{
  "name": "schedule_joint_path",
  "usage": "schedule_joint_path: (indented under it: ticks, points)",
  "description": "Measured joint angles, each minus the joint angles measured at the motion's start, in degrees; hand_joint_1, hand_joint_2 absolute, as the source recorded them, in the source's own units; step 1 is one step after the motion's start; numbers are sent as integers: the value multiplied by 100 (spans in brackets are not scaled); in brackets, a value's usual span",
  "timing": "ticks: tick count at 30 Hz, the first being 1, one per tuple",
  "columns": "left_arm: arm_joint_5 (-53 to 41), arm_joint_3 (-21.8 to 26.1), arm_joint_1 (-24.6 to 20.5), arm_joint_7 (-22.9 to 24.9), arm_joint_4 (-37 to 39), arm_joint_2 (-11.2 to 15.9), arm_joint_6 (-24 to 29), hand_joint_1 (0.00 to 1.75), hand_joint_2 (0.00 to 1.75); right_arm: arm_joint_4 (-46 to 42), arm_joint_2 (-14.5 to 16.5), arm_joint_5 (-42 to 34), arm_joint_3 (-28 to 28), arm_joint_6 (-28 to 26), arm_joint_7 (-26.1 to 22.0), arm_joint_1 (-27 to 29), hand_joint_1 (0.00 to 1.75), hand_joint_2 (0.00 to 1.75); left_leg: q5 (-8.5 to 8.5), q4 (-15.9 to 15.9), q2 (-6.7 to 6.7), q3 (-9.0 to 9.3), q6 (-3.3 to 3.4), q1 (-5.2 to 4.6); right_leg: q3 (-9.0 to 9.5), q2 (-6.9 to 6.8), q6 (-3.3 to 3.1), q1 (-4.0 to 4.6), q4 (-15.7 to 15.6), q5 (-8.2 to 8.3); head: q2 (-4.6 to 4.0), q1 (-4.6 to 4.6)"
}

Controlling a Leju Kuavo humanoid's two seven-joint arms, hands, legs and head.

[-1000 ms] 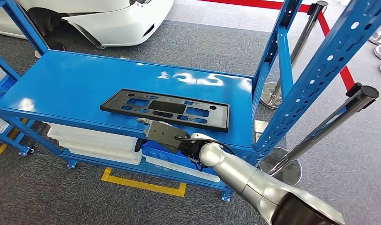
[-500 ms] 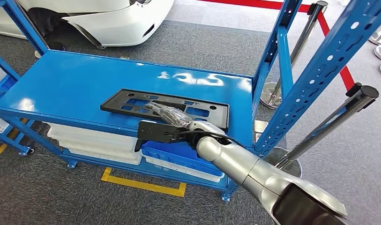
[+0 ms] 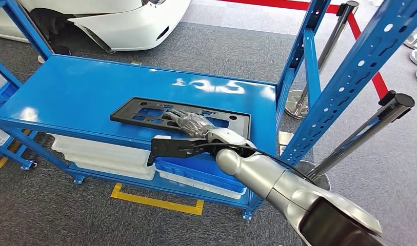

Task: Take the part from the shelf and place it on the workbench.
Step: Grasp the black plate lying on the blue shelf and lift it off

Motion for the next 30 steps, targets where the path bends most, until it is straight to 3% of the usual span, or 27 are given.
schedule_joint_path:
  ticks: [12, 30]
  points:
    - [-128, -12, 0, -12, 0, 0, -59, 0, 0, 426, 0, 304, 77, 396, -75, -7, 0, 175, 0, 0, 0, 0, 0, 0, -1, 0, 0, 0, 0, 0, 0, 2]
    - [-174, -39, 0, -57, 1, 1, -67, 0, 0, 920, -93, 585, 230, 922, 196, -49, 0, 175, 1, 0, 0, 3, 0, 0, 1, 1, 1, -1, -1, 2, 0, 5]
